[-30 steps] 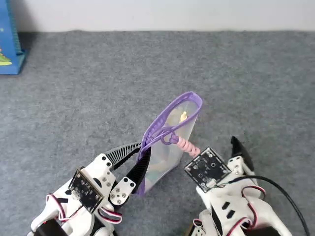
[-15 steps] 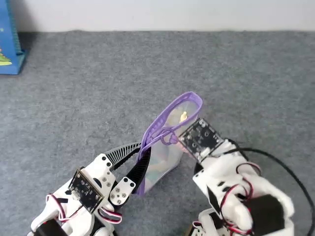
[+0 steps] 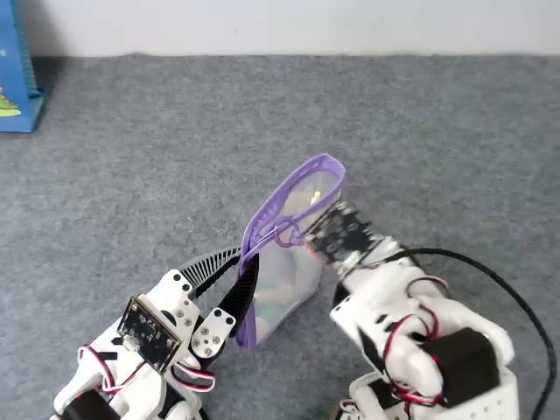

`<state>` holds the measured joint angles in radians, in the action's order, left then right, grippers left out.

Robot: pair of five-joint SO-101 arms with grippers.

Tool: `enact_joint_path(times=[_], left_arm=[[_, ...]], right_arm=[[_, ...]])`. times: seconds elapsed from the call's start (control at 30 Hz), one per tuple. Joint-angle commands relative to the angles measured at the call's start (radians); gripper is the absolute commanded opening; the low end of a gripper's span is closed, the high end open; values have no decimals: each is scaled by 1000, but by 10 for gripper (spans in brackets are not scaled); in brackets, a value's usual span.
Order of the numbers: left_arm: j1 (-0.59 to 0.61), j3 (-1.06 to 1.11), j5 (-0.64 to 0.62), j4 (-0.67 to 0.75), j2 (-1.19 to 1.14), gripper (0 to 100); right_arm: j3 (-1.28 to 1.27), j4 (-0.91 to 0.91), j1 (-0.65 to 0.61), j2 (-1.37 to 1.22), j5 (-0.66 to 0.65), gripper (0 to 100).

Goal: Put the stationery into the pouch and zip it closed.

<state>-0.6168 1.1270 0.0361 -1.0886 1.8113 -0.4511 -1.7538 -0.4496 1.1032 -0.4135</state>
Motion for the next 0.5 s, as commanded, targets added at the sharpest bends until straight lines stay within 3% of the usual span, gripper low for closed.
enact_joint_path(times=[0.0,0.2,0.47], left_arm=[[9,-39,17,9,14,9],[9,-38,17,9,14,9],[9,-38,17,9,14,9]], right_arm=[[9,-44,-133,-2,18,255],[11,-41,-294,-2,54,255],[204,-39,-309,-2,126,256]])
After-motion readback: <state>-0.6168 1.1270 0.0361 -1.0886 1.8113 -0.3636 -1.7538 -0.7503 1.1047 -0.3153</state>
